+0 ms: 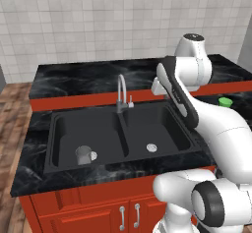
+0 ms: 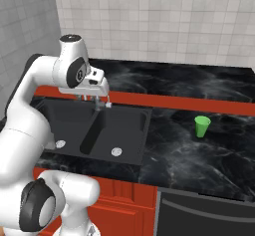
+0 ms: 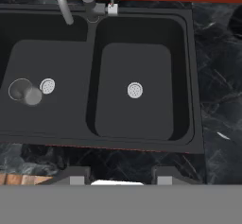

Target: Move any existing items from the left basin to the right basin for drying. Then move the cup from the counter to the left basin of the sink for washing.

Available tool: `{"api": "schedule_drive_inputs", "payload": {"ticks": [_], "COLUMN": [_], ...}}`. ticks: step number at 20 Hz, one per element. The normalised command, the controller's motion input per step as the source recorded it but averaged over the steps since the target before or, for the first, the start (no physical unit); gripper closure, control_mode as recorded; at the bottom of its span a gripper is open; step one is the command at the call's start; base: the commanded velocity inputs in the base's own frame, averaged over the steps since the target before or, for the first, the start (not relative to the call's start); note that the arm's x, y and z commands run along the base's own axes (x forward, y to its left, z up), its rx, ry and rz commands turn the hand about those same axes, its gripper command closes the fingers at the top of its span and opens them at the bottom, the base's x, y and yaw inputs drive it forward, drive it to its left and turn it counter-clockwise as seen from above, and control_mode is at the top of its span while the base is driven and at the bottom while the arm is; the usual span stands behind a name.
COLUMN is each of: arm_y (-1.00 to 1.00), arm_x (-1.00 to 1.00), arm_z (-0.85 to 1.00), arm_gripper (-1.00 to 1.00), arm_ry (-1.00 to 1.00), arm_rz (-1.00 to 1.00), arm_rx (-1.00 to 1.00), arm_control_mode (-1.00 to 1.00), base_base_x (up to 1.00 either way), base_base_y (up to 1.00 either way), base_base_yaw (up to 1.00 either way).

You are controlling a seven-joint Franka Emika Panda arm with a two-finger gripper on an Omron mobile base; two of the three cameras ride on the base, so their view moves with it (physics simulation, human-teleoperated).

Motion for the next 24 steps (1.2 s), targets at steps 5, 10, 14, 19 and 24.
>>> {"api": "schedule_drive_inputs", "payload": {"ticks": [5,10,14,19,24], "arm_y": [0.03,0.17,0.24,0.28,0.3], "arm_x": [-0.05,-0.07,-0.06,-0.01,-0.02], "arm_z": [0.0,0.0,-0.01,-0.08,-0.09], "arm_gripper": [-1.0,-1.0,-1.0,-1.0,-1.0], "arm_ry": [0.0,0.0,0.0,0.01,0.02], "arm_rz": [0.0,0.0,0.0,0.0,0.0], "arm_rx": [0.0,0.0,0.0,0.0,0.0], "arm_control_mode": [-1.0,-1.0,-1.0,-1.0,-1.0], "base_base_x": [0.0,0.0,0.0,0.0,0.0], "base_base_y": [0.0,0.0,0.0,0.0,0.0], "base_base_yaw": [0.0,0.0,0.0,0.0,0.0]}}
